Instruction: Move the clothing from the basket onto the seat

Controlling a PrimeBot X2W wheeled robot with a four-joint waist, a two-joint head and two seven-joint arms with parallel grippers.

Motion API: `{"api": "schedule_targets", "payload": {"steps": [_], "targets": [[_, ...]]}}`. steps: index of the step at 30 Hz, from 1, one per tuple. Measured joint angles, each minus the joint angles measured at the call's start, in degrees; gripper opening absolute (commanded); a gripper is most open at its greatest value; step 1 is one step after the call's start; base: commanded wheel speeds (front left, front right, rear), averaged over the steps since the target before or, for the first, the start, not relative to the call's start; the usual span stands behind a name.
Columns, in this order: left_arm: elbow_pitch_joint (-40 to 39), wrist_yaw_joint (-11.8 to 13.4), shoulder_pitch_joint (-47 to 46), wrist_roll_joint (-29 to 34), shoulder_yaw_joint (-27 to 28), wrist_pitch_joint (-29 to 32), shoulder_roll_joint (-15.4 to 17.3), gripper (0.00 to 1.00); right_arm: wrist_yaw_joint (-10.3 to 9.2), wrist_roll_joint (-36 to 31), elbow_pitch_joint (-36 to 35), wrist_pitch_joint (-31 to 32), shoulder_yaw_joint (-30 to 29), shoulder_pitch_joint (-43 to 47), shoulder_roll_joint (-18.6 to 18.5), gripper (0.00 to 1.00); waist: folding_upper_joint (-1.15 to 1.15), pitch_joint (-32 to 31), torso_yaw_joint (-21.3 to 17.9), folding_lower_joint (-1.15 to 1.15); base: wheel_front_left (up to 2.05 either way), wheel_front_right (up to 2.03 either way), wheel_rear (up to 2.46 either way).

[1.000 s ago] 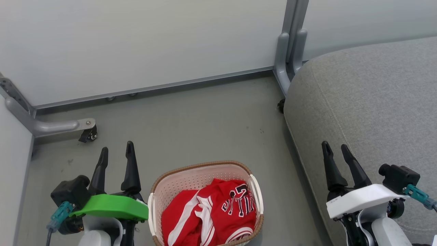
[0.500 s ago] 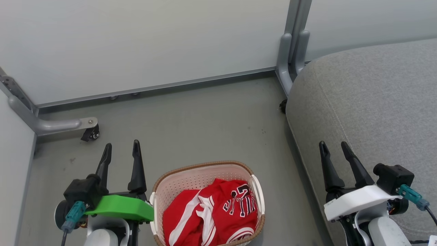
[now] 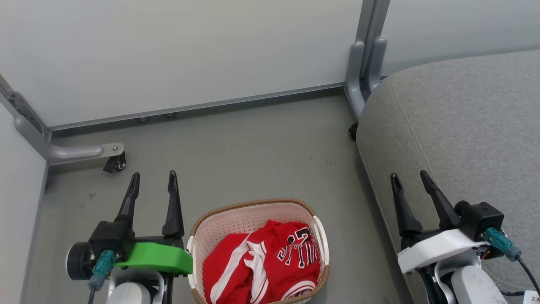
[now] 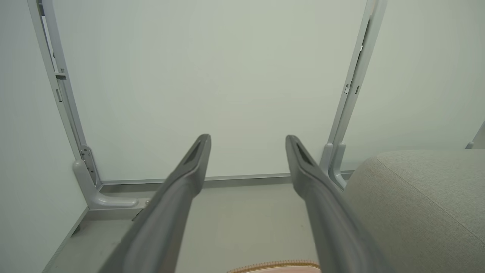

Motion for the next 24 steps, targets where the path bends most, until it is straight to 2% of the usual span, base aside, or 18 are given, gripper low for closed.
{"api": "schedule_targets", "payload": {"steps": [15,24], "targets": [[0.49,0.66,0.01,5.67,-1.21,-1.52,0.05,1.00,0.00,-6.56,0.94,-1.58,0.19,-0.09,-0.07,1.00,0.00,0.08,0.44,0.00,0.00,0.00,0.00],[1.13,0.35,0.02,4.95,-1.30,-1.93,0.08,1.00,0.01,-7.45,2.18,-1.83,0.18,-0.10,-0.09,1.00,0.00,-0.16,0.59,0.00,0.00,0.00,0.00]]}}
